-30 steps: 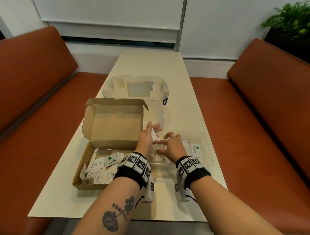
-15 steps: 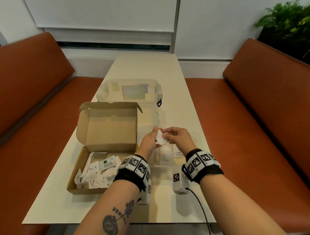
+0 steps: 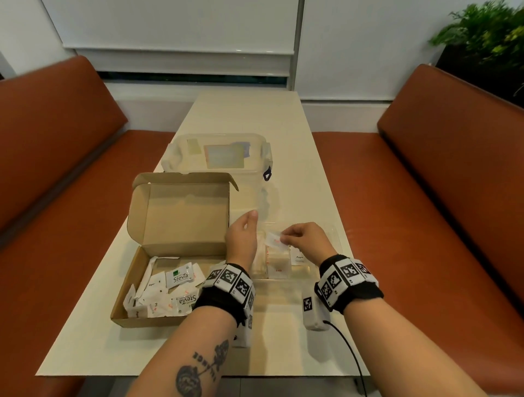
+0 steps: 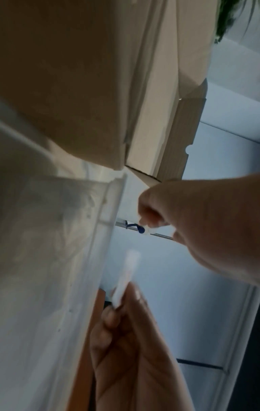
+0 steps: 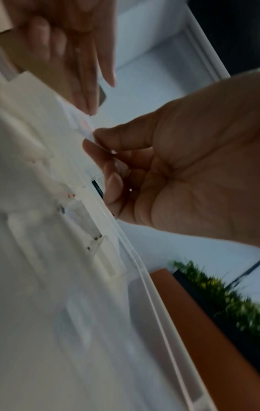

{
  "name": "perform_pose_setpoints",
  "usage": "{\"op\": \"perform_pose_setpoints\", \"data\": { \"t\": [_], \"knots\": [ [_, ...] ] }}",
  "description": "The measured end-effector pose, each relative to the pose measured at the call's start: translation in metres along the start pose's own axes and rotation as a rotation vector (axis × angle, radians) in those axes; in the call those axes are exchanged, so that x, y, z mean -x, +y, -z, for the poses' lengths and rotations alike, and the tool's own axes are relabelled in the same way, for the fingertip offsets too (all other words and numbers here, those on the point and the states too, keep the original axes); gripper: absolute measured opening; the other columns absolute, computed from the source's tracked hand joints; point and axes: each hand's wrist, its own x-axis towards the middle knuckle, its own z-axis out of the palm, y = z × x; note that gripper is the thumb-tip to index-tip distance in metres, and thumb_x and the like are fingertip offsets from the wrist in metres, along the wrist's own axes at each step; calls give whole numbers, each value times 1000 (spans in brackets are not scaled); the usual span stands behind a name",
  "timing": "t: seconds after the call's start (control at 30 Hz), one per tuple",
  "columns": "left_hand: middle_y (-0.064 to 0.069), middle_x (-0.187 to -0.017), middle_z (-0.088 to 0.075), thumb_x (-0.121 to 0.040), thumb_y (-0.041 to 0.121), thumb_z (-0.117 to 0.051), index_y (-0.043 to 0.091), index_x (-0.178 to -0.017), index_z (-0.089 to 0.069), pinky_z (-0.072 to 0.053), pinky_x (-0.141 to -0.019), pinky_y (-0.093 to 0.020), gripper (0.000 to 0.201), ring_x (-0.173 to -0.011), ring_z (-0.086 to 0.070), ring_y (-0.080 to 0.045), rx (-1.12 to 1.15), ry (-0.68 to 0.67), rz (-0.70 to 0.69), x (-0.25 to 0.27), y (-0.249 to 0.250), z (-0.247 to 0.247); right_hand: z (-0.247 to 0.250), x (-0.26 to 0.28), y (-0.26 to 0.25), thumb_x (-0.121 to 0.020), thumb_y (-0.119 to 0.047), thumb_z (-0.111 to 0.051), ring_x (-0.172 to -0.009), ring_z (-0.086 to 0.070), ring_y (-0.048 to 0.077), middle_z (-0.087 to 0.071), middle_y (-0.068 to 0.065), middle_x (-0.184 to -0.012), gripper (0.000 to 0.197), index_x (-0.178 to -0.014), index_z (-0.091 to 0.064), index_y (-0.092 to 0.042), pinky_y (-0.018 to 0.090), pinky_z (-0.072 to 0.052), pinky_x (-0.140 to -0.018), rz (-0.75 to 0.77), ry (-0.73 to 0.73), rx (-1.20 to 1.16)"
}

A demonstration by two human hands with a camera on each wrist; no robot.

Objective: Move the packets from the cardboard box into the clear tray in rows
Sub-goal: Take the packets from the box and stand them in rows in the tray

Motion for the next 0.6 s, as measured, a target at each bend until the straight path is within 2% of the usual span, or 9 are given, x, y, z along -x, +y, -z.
{"op": "perform_pose_setpoints", "data": {
  "t": [0.07, 0.13, 0.2, 0.27, 0.37, 0.47, 0.53, 0.6],
  "knots": [
    [-5, -128, -61, -97, 19, -52, 10, -125, -61, -37, -96, -21, 31, -119, -54, -18, -157, 36, -69, 0, -3, 3, -2, 2, 6, -83, -15, -70, -77, -59, 9, -69, 2, -83, 9, -88, -74, -10, 18, -43, -72, -12, -45, 134],
    [-6, -137, -54, -95, 4, -48, 10, -132, -55, -33, -106, -24, 38, -128, -46, -19, -263, -23, -94, 1, -8, 2, -5, 4, 10, -82, -14, -70, -85, -62, 14, -72, 6, -91, 12, -91, -75, -8, 22, -45, -79, -32, -97, 209],
    [-6, -149, -40, -92, -8, -40, 11, -140, -45, -22, -116, -27, 52, -140, -31, -19, -325, -93, -68, 2, -14, 1, -9, 6, 13, -82, -13, -71, -88, -62, 14, -72, 7, -95, 14, -93, -75, -7, 21, -43, -81, -49, -148, 257],
    [-5, -156, -27, -86, -16, -32, 13, -146, -36, -17, -115, -25, 66, -144, -22, -18, -356, -121, 16, 3, -19, 1, -12, 8, 14, -81, -14, -71, -87, -60, 12, -72, 7, -97, 15, -94, -75, -7, 19, -42, -80, -50, -178, 301],
    [-4, -157, -24, -83, -20, -28, 12, -149, -27, -21, -117, -26, 73, -144, -22, -18, -378, -126, 89, 3, -22, 2, -17, 9, 15, -80, -14, -72, -83, -59, 10, -72, 5, -95, 14, -93, -75, -8, 17, -41, -77, -29, -189, 358],
    [-7, -155, -28, -85, -20, -27, 10, -150, -26, -28, -115, -33, 72, -143, -27, -21, -373, -112, 117, 3, -22, 4, -22, 13, 17, -79, -9, -71, -73, -52, 6, -64, -5, -79, 7, -85, -73, -11, 10, -35, -61, 5, -149, 407],
    [-7, -155, -28, -85, -20, -27, 10, -150, -26, -27, -116, -32, 71, -142, -27, -21, -388, -111, 109, 4, -23, 3, -25, 16, 19, -78, -6, -69, -70, -50, 8, -54, -10, -71, 13, -78, -65, -18, 10, -32, -55, 32, -101, 403],
    [-6, -156, -27, -86, -20, -28, 9, -150, -26, -23, -116, -28, 70, -143, -26, -19, -410, -111, 88, 5, -24, 2, -27, 18, 20, -77, -8, -70, -68, -49, 7, -52, -11, -70, 17, -74, -61, -22, 11, -32, -55, 49, -83, 395]
  ]
}}
